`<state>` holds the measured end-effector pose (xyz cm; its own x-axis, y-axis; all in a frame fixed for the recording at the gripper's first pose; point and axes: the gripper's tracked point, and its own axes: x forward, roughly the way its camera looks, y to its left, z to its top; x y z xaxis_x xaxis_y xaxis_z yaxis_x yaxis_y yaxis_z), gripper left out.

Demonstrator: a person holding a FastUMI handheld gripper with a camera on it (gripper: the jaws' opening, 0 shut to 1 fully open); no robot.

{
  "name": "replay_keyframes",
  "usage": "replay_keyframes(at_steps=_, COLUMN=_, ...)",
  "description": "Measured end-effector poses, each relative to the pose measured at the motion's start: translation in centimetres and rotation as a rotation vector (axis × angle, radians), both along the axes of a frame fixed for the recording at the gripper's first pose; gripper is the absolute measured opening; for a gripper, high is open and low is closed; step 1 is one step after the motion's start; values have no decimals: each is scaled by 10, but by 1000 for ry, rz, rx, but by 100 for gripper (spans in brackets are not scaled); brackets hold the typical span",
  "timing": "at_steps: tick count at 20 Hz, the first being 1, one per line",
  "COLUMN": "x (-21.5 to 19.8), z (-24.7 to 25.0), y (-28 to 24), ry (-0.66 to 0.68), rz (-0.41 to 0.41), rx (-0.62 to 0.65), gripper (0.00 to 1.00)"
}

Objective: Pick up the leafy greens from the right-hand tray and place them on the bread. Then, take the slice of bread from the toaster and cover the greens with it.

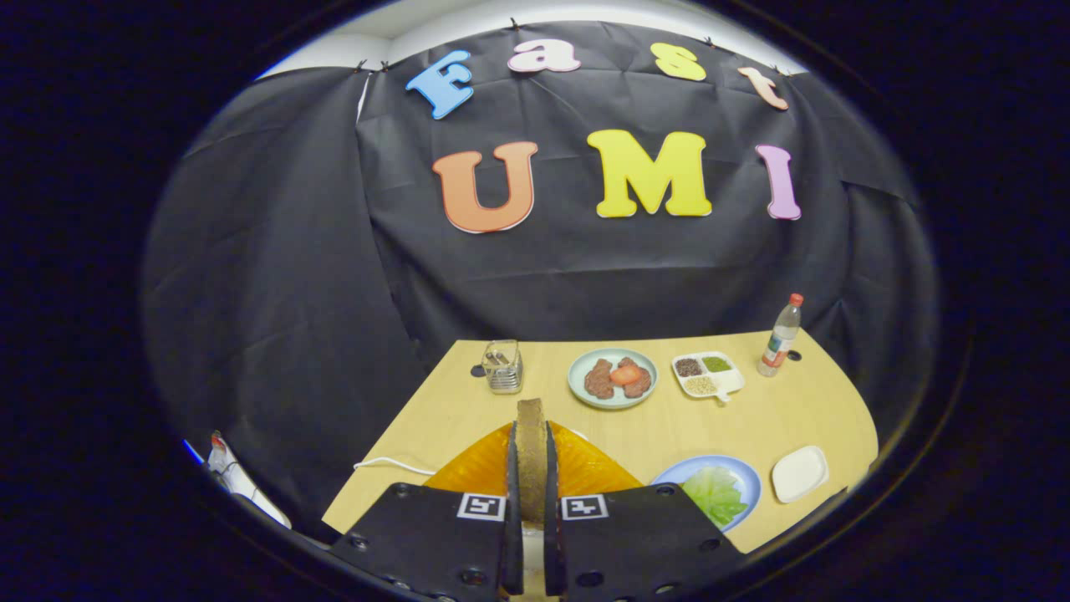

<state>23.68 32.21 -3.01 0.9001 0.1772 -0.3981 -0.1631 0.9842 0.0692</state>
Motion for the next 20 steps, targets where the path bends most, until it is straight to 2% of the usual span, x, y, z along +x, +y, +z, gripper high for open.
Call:
replay_keyframes(at_steps=5, x=1, z=-3, y=-41, ry=-14, rz=-48, rx=0, gripper=10)
replay_keyframes(at_steps=14, x=12, z=-72, y=-121, ry=86, rz=-142, rx=31, gripper=10)
replay_keyframes(at_steps=20, x=15, z=-127, y=-156, ry=155, rz=-149, rx=36, gripper=10)
